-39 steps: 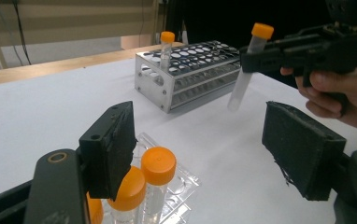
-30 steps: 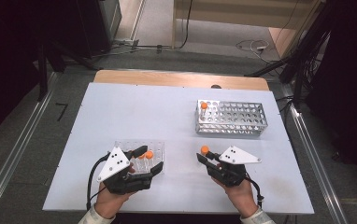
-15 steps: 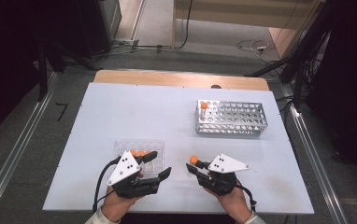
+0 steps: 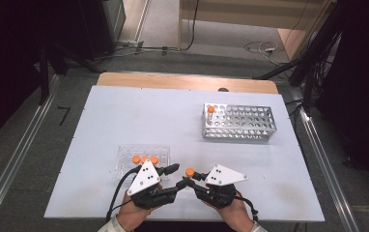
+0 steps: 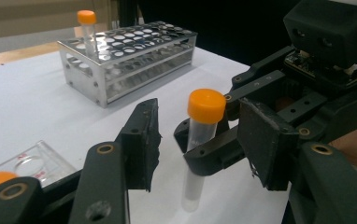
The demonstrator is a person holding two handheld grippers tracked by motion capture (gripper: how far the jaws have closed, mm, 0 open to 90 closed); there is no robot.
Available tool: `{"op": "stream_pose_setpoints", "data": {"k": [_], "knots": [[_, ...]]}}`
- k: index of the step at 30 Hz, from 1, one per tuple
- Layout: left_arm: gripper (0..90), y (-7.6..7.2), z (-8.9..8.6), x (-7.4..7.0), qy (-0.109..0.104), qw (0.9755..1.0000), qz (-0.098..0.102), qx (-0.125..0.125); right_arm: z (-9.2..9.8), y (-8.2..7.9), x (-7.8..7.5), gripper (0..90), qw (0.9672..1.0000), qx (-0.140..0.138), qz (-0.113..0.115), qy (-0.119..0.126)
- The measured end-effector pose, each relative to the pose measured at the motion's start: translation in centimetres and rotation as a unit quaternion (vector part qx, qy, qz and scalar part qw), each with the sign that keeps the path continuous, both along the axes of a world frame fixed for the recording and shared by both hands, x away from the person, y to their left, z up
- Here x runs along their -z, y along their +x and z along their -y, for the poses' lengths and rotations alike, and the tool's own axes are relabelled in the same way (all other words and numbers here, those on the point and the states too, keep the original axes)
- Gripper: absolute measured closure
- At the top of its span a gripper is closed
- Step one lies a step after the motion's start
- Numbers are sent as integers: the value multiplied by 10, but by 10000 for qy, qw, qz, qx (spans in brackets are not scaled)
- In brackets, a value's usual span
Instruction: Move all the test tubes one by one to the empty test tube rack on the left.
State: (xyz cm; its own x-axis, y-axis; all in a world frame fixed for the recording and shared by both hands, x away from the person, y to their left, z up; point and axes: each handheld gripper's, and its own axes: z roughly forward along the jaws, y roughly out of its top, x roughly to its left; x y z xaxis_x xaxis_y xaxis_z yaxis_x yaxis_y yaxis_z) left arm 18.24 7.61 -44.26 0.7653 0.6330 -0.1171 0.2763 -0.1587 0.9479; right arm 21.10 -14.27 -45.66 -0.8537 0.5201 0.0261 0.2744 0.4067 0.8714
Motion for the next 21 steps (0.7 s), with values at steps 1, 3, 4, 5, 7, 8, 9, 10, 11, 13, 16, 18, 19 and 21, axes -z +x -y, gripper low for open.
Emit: {"op": "stream_pose_setpoints", "data": {"k": [1, 3, 4, 5, 7, 8, 9, 10, 11, 13, 16, 18, 19, 21], "knots": [[518, 0, 1, 0, -3, 10000, -6, 12, -1, -1, 0, 716, 10000, -13, 7, 2], [540, 1, 2, 0, -4, 10000, -7, 37, -3, -2, 0, 716, 10000, -45, -13, 2], [548, 1, 2, 1, -9, 10000, -15, 51, -4, -2, 1, 716, 10000, -53, -17, -2], [565, 1, 3, 1, -11, 10000, -16, 60, -5, -2, 1, 716, 10000, -81, -7, -7], [595, 2, 3, 2, 12, 10000, -25, 80, -6, -3, 1, 716, 9999, -113, -7, -18], [611, 2, 4, 2, 3, 10000, -35, 88, -7, -3, 1, 716, 9999, -129, -10, -13], [634, 2, 4, 3, 22, 10000, -34, 84, -8, -3, 1, 716, 9999, -141, -9, -12], [653, 2, 4, 3, 28, 10000, -31, 80, -8, -4, 1, 716, 9999, -159, -5, -4], [662, 2, 4, 3, 47, 10000, -17, 81, -9, -4, 1, 716, 9998, -180, 4, 5], [683, 2, 4, 4, 38, 10000, -23, 65, -9, -4, 1, 717, 9998, -182, -10, 14], [686, 3, 4, 4, 39, 10000, -28, 66, -9, -4, 1, 716, 9998, -194, -14, 16], [686, 2, 4, 4, 28, 10000, -31, 66, -9, -4, 1, 716, 9998, -195, -23, 20], [686, 2, 4, 4, 19, 10000, -43, 67, -9, -4, 1, 716, 9998, -199, -21, 16], [691, 2, 5, 5, 23, 10000, -37, 53, -9, -4, 1, 716, 9998, -197, -34, 23]]}}
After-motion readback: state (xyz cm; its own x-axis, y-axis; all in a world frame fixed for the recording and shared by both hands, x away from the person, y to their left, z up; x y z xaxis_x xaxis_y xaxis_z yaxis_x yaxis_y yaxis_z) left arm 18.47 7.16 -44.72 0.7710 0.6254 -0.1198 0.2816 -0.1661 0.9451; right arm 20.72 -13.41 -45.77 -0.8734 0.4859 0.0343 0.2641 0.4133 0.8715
